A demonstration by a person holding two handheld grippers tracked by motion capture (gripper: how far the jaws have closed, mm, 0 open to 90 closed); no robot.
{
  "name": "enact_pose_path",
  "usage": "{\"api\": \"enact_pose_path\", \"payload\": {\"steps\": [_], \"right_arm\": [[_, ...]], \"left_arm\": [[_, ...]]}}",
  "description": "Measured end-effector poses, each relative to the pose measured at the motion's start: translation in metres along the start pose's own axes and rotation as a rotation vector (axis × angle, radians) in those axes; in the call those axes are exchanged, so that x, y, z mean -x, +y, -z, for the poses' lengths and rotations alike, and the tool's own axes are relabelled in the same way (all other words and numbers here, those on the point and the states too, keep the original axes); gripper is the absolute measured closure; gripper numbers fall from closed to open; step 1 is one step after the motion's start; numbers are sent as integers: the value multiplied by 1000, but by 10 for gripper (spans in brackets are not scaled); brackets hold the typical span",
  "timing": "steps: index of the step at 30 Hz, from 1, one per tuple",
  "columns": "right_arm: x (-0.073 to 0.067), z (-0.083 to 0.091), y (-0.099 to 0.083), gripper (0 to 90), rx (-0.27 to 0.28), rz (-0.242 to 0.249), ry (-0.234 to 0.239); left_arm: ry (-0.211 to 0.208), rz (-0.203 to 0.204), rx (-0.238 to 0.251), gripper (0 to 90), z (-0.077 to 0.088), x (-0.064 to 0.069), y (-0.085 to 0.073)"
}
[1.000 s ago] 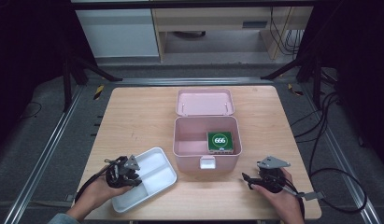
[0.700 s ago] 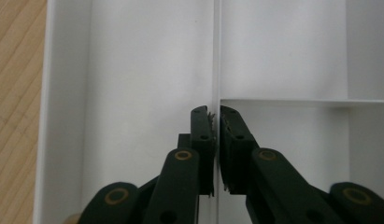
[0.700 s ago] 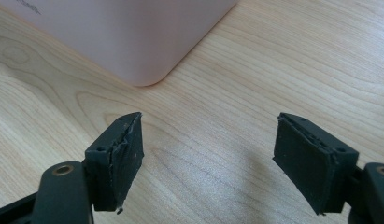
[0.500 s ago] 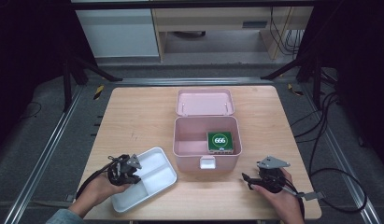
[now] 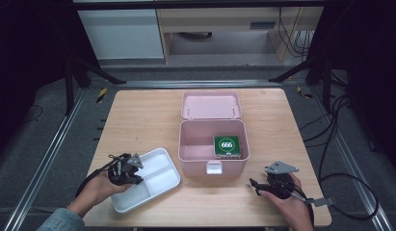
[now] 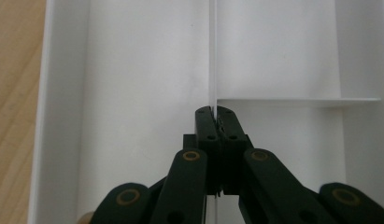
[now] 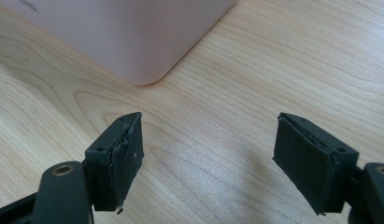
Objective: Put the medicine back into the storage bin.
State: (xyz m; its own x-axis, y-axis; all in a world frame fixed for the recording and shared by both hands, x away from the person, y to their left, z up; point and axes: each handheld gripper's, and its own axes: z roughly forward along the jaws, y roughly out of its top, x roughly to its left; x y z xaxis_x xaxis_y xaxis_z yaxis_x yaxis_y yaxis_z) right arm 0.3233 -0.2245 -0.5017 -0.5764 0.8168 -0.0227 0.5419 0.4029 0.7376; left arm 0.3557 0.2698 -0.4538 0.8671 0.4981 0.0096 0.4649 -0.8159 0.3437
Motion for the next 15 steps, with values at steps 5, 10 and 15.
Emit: {"api": "enact_pose_path", "payload": {"steps": [5, 10, 15], "right_arm": [[0, 0, 0, 241, 1, 1, 0], [1, 1, 0, 241, 2, -1, -3], [0, 1, 0, 242, 1, -1, -2]], "left_arm": [[40, -14, 24, 893, 26, -15, 12], [72, -23, 52, 893, 50, -28, 24], [105, -52, 95, 893, 85, -40, 42]]}}
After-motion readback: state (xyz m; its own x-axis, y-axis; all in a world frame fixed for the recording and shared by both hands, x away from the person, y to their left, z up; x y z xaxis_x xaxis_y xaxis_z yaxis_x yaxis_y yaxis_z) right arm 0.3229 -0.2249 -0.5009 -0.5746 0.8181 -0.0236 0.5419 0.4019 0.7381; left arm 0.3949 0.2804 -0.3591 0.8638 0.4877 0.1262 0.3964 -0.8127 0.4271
